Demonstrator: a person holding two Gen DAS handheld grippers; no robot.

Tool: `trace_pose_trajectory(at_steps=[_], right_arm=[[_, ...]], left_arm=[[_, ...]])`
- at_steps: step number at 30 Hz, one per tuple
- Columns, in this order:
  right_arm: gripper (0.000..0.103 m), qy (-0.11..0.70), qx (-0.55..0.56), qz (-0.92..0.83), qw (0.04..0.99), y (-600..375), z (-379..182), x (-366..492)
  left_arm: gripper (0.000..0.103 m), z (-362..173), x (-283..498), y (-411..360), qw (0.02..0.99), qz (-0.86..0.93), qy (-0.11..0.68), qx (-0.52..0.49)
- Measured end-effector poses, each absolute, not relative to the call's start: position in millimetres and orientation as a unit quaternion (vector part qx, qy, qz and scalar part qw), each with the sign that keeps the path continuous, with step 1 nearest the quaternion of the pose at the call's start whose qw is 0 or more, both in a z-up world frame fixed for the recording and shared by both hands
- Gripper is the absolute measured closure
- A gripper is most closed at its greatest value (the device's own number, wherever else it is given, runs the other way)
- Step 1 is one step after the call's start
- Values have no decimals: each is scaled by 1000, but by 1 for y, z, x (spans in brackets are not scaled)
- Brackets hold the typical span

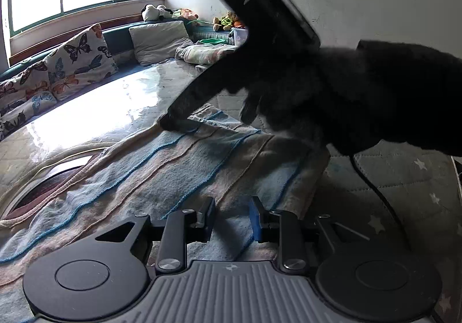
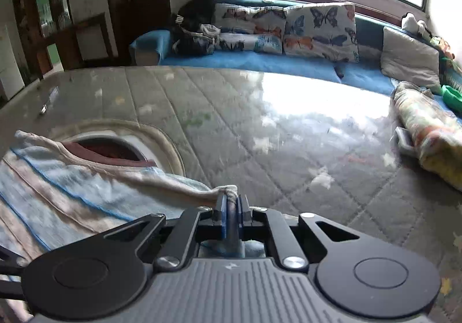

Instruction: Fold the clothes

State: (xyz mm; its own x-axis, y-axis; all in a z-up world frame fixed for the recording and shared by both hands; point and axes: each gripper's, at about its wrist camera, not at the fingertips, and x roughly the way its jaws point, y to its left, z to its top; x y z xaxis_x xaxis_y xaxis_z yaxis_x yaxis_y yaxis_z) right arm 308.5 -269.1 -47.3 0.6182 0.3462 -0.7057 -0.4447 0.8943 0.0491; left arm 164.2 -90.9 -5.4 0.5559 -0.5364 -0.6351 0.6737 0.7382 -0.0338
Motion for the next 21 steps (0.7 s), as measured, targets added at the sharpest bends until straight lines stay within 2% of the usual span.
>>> trace_pose_trajectory(at_steps=[6,14,15,18,21], right_arm=[[91,370,-4,217,903,-294,-29,308],[91,367,-23,266,891,-308,-31,245],[92,372,-22,261,891,-311,-38,241],[103,354,-27,255,899,-318,-50,232],[101,355,-14,235,905,-316,-42,236]], left_arm=[[74,-5,165,-88,878,-340,323,99],[73,-5,160,-85,879,-336,323,98],[73,-5,160,-85,879,-335,323,98],[73,-5,158,-86,879,-334,324,101],[73,-5,155,-85,879,-334,324,104]])
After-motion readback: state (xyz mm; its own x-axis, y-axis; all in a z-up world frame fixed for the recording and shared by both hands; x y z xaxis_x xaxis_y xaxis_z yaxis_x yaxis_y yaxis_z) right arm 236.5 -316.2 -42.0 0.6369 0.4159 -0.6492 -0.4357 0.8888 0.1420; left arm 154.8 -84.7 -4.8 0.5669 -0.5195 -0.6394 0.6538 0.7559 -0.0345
